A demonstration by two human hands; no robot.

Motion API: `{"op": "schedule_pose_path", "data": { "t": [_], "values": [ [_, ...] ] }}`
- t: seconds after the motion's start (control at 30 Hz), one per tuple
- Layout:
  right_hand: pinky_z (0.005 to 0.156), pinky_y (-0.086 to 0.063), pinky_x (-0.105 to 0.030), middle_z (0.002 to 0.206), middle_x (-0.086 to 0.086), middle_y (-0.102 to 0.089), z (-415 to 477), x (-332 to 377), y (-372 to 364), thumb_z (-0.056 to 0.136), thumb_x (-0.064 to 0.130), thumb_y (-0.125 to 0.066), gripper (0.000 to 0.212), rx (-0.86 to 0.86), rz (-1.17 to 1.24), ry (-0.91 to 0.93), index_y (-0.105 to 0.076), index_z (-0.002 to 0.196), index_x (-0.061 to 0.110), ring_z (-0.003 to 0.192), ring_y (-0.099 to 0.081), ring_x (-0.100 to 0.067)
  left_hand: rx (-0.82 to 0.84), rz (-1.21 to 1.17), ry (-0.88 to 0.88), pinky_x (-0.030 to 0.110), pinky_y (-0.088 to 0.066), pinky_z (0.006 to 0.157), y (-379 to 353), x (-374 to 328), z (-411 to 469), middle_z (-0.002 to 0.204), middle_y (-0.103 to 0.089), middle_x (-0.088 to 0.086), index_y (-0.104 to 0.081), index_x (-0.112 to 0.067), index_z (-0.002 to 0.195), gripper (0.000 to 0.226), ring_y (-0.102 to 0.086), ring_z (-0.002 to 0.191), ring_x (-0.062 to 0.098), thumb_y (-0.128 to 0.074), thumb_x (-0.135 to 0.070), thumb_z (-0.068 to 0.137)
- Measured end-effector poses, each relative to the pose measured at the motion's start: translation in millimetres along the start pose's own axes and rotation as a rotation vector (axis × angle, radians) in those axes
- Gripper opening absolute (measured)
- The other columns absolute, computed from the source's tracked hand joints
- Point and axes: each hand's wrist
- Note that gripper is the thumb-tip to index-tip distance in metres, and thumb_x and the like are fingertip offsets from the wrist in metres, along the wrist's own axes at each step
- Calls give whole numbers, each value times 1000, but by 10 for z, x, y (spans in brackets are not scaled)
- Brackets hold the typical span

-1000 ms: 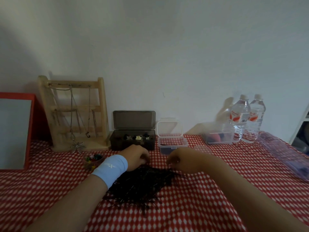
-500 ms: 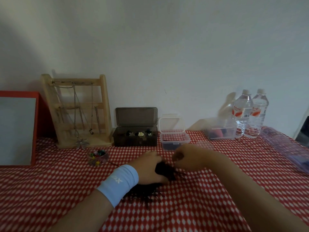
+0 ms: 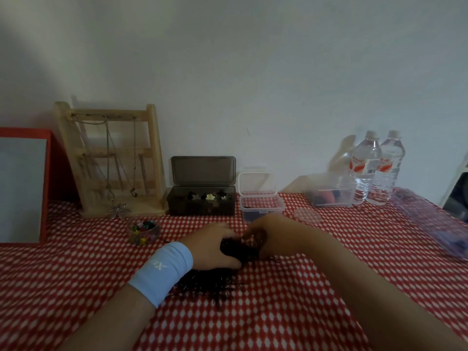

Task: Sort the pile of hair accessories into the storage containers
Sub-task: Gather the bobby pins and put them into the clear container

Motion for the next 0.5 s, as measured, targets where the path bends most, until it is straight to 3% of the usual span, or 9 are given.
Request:
{"op": "schedule_pose_path", "data": {
  "t": [0.13, 0.27, 0.4, 0.5],
  "values": [
    [89, -47, -22, 92, 13, -66, 75, -38, 41, 87, 13, -73, 68, -77, 39, -17, -45, 144, 36, 86, -59, 2, -19, -35, 1, 31, -41, 105, 19, 4, -21, 131, -49, -12, -50, -30, 135, 69, -47, 120, 10, -75, -55, 75],
    [99, -50, -26, 124, 8, -68, 89, -5, 63, 91, 9, -65, 51, -20, 6, 38, -57, 138, 28, 103, -62, -2, 73, 70, 35, 34, -36, 109, 63, -6, -46, 132, -38, -12, -38, -30, 142, 87, -35, 124, 10, -72, -66, 70],
    [106, -44, -35, 140, 5, -57, 72, 6, 83, 90, 29, -63, 50, 64, -31, 28, -56, 139, 32, 124, -53, -14, 71, 49, 37, 28, -40, 100, 124, -4, -60, 116, -44, -13, -57, -29, 129, 63, -44, 114, 10, -72, -58, 76],
    [94, -46, -28, 126, 9, -55, 93, 51, -45, 80, 49, -75, 55, 142, -69, 47, -59, 131, 35, 114, -55, -14, 34, -1, 22, 29, -46, 96, 137, -7, -56, 114, -51, -12, -65, -27, 120, 52, -51, 106, 10, -74, -54, 76]
  ]
}}
Point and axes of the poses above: each hand's wrist, its own z-axis towards the middle knuckle, its own y-axis out of the back of the hand, x = y × z
